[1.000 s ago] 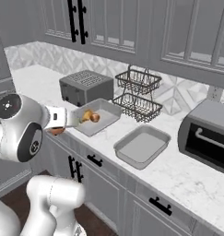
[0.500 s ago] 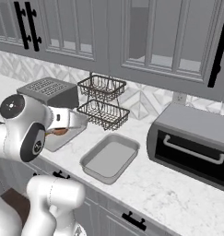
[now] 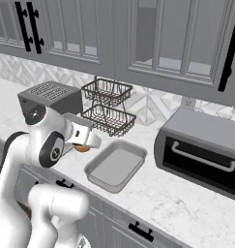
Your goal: Place one onion and one chicken drumstick in each tupperware on the nearby counter, to pack two identical lunches.
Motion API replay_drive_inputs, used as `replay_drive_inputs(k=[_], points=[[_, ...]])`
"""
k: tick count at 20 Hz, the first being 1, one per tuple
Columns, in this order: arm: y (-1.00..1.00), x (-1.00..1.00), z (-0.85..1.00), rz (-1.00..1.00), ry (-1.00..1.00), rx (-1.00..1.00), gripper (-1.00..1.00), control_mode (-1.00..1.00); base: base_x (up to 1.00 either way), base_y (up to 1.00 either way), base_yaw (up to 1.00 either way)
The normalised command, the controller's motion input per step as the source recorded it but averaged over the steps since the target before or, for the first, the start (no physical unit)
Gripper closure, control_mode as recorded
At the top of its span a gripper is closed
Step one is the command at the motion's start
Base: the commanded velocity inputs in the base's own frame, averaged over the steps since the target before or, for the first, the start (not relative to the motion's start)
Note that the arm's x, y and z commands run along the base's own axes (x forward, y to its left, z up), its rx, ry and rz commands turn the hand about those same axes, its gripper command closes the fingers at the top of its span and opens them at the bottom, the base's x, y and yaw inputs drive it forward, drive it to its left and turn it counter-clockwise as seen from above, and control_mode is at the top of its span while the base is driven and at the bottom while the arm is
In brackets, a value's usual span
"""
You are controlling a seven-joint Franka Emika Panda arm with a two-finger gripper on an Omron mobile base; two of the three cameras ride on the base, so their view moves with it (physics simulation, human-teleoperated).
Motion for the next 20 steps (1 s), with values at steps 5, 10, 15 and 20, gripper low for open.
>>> replay_drive_inputs(k=[5, 10, 15, 20], points=[[-0.26, 0.58, -0.74, -0.04, 0.02, 0.02, 1.0, -1.0, 0.0, 0.0, 0.0], [-0.37, 0.49, -0.5, -0.02, 0.0, 0.05, 1.0, -1.0, 0.0, 0.0, 0.0], [-0.33, 0.47, -0.36, -0.03, 0.03, 0.05, 1.0, -1.0, 0.0, 0.0, 0.0], [-0.31, 0.47, -0.23, -0.06, 0.09, 0.15, 1.0, -1.0, 0.0, 0.0, 0.0]])
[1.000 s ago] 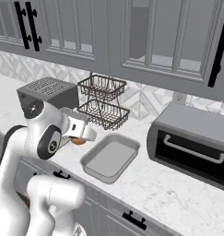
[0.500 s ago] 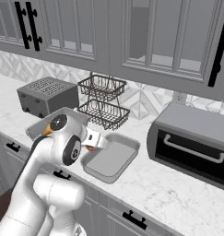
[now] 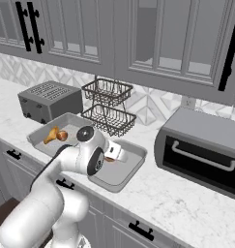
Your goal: Place one onion and one chicken drumstick in each tupperware on the nearby counter, to pack two identical lunches.
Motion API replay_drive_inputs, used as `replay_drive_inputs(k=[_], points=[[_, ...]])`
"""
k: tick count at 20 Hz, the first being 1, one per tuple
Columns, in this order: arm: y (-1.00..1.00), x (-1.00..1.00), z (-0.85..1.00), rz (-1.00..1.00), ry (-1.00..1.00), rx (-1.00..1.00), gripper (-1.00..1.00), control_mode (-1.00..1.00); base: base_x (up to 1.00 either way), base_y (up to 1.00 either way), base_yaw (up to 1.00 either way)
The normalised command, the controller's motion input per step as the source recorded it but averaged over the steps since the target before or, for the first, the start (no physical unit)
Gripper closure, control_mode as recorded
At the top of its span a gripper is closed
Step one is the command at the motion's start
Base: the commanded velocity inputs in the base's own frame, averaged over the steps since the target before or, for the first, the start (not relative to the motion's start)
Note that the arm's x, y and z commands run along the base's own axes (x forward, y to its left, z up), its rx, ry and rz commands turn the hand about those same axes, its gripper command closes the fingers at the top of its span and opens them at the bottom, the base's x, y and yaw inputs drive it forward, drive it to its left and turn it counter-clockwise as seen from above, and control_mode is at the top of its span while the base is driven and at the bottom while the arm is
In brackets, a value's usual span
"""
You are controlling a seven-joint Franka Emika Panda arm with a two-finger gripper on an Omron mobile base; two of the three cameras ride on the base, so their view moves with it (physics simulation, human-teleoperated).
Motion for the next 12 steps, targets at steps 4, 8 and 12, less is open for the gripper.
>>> replay_drive_inputs(k=[4, 8, 12], points=[[-0.08, 0.47, -0.32, -0.02, 0.09, 0.13, 1.0, -1.0, 0.0, 0.0, 0.0], [0.0, 0.51, -0.23, -0.01, 0.01, 0.02, 1.0, -1.0, 0.0, 0.0, 0.0], [-0.02, 0.4, -0.33, -0.03, 0.0, 0.0, -1.0, -1.0, 0.0, 0.0, 0.0]])
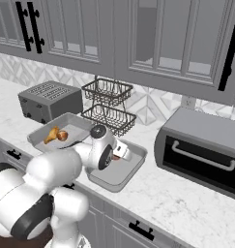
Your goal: Place one onion and one chicken drumstick in each tupperware on the nearby counter, to pack two identical lunches.
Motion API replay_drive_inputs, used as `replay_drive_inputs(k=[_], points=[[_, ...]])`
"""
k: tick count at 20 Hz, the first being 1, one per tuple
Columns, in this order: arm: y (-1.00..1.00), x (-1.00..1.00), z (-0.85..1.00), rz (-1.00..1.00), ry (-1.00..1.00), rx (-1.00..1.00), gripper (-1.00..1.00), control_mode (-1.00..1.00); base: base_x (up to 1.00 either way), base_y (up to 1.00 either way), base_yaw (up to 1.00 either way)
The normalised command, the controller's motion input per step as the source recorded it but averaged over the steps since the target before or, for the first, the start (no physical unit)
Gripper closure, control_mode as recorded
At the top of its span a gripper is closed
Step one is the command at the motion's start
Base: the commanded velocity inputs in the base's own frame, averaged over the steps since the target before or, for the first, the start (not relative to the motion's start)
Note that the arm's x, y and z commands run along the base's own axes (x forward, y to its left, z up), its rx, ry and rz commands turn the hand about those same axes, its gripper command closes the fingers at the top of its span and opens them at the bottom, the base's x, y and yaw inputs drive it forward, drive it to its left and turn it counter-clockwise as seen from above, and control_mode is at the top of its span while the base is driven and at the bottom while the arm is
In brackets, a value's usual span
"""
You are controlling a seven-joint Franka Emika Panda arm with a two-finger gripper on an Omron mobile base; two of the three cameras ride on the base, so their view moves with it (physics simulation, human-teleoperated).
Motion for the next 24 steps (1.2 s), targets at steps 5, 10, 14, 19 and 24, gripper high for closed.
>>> replay_drive_inputs(k=[5, 10, 14, 19, 24], points=[[-0.08, 0.2, -0.07, -0.05, 0.0, 0.0, -1.0, -1.0, 0.0, 0.0, 0.0], [-0.11, 0.16, 0.09, -0.06, 0.0, 0.01, -1.0, -1.0, 0.0, 0.0, 0.0], [0.0, -0.09, 0.29, -0.01, 0.0, 0.0, -1.0, -1.0, 0.0, 0.0, 0.0], [0.14, -0.77, 0.6, 0.05, -0.02, 0.0, -1.0, -1.0, 0.0, 0.0, 0.0], [0.48, -0.59, 0.75, 0.19, -0.03, -0.08, -1.0, -1.0, 0.0, 0.0, 0.0]])
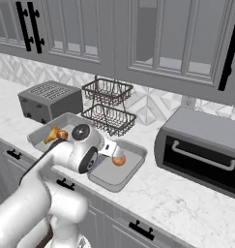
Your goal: Place one onion and one chicken drumstick in each tupperware on the nearby counter, to pack two identical lunches.
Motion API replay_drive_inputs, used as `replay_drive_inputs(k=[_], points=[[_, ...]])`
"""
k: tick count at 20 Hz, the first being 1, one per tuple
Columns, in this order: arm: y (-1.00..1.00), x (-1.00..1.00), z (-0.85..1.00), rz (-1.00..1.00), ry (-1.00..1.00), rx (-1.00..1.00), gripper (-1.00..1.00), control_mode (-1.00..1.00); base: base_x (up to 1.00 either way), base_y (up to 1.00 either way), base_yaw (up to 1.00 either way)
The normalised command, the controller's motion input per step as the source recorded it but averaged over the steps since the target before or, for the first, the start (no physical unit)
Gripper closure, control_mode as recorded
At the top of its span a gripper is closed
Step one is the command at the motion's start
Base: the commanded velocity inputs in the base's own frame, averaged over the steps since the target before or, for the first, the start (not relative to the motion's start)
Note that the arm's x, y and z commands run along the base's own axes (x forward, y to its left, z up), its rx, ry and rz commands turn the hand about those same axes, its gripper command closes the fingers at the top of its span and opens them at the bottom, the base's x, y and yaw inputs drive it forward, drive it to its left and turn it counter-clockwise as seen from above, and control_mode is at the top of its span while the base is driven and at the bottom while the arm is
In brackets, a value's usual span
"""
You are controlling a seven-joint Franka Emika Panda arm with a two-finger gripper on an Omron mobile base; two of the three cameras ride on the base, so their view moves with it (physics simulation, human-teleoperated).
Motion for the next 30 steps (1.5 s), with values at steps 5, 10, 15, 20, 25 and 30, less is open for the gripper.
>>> replay_drive_inputs(k=[5, 10, 15, 20, 25, 30], points=[[0.62, -0.34, 0.99, 0.23, -0.05, -0.18, -1.0, -1.0, 0.0, 0.0, 0.0], [0.52, -0.48, 0.96, 0.19, -0.02, -0.2, -1.0, -1.0, 0.0, 0.0, 0.0], [0.11, -0.37, 0.25, 0.06, -0.02, -0.06, -1.0, 1.0, -0.6, 0.05, 0.06], [0.0, 0.0, 0.0, 0.0, 0.0, 0.0, -1.0, 1.0, -1.0, 0.02, 0.1], [0.0, 0.0, 0.0, 0.0, 0.0, 0.0, -1.0, 1.0, -0.93, 0.42, 0.5], [0.0, 0.0, 0.0, 0.0, 0.0, 0.0, -1.0, 1.0, -0.5, 0.59, 0.75]])
